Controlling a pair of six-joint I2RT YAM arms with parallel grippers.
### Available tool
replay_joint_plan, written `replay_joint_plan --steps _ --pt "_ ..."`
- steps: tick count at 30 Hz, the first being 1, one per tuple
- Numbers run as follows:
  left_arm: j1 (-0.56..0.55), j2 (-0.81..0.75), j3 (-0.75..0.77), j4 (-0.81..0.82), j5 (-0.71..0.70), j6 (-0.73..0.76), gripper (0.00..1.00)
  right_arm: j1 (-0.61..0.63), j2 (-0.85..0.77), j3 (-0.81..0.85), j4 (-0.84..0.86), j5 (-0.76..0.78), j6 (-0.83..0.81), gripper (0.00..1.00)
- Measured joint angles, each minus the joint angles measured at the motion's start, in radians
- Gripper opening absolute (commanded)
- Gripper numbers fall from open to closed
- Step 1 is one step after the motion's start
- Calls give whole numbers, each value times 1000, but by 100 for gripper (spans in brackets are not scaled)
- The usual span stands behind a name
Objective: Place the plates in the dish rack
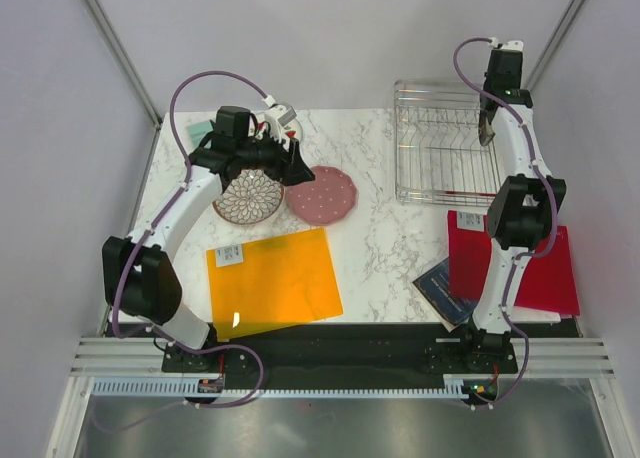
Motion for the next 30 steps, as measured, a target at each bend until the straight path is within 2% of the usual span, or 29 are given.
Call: replay_joint_plan --steps 3,6,7,10,13,16,20,25,26,30 --pt "-2 0 0 2 0 0 75 -1 42 11 6 -20 -7 0" --pt "-5 3 0 2 0 0 75 4 78 16 13 -25 -14 31" --pt "-6 6 0 2 0 0 75 4 87 16 18 -29 -15 48" --pt "-12 24 -3 11 -2 -5 78 5 92 27 42 -17 -30 68" --pt "-14 45 -26 39 -33 -38 81 2 73 29 55 -14 -43 78" --pt "-12 68 -56 60 -90 -72 82 7 13 6 47 -16 -55 83" --pt "9 126 -60 91 -142 -80 78 34 -167 -100 30 -78 -64 83" --pt "80 270 1 106 -151 -77 72 119 -459 -302 -16 -435 1 74" --pt "96 302 19 108 -151 -76 71 164 -525 -359 -19 -553 29 73" --pt "140 372 67 107 -164 -58 70 332 -561 -453 -37 -758 103 72"
